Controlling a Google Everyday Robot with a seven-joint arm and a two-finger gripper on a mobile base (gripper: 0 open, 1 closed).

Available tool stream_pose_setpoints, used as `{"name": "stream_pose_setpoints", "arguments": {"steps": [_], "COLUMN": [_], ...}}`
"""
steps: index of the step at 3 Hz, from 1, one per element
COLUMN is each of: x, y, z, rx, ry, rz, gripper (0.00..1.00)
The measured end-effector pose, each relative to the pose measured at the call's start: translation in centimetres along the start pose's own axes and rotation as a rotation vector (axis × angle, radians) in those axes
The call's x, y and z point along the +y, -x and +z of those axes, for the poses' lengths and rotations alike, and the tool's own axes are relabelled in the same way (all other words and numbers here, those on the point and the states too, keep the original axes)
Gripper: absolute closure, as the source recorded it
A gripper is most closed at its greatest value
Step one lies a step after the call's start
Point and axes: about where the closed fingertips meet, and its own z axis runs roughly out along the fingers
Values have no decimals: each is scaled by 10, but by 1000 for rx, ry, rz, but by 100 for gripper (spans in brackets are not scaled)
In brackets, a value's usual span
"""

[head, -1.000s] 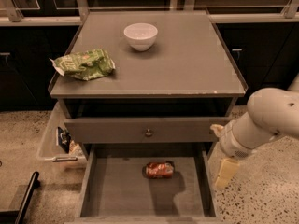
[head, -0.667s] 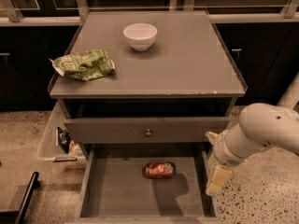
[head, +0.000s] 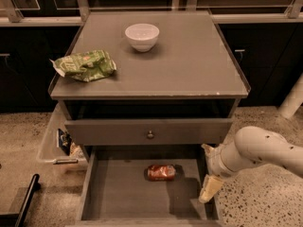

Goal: Pick coke can from middle drawer and place on counter

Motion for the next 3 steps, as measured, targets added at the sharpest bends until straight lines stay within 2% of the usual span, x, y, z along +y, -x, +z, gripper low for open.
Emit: {"name": "stream_pose_setpoints", "arguments": {"steps": [2, 3], "x": [-1, -2], "y": [-3, -1], "z": [12, 47], "rx": [-14, -51], "ry": [0, -6], "rz": [21, 20], "gripper": [0, 0]}}
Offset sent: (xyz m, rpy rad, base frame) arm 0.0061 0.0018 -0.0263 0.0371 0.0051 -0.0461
